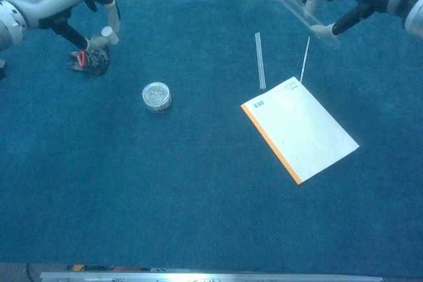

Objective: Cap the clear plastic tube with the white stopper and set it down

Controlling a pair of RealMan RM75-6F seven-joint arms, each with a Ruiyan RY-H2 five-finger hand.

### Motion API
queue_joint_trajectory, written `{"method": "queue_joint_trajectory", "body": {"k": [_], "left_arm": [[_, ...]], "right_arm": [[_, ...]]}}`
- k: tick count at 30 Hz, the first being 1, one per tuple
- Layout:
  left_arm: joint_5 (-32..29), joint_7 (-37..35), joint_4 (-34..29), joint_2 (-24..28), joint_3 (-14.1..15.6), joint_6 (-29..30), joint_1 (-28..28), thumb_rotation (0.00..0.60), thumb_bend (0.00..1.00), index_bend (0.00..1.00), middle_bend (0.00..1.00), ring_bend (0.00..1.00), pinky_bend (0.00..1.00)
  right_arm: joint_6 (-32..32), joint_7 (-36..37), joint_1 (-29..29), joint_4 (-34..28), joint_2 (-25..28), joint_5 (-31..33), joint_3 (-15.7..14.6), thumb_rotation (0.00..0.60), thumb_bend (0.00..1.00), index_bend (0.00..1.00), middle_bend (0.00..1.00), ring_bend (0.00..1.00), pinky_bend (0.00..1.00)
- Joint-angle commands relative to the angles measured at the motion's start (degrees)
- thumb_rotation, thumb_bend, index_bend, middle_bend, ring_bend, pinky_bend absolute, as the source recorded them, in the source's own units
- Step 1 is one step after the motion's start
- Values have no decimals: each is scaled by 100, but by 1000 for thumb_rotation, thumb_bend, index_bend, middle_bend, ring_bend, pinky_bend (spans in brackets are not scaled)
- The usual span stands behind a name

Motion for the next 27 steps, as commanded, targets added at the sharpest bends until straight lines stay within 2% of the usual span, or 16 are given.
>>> {"method": "queue_joint_trajectory", "body": {"k": [1,12,27], "left_arm": [[-171,-227,-291,378,-120,-73,44,600,351,500,310,218,244],[-454,-1058,-762,1296,-448,-323,92,600,351,501,308,218,245],[-886,-1711,-1156,2062,-766,-575,83,600,351,501,308,218,244]], "right_arm": [[-184,81,215,53,-245,191,82,600,283,598,316,128,238],[-133,-16,773,133,-1088,748,249,600,284,597,315,128,238],[281,-72,1254,615,-2232,1279,486,600,284,598,316,128,238]]}}
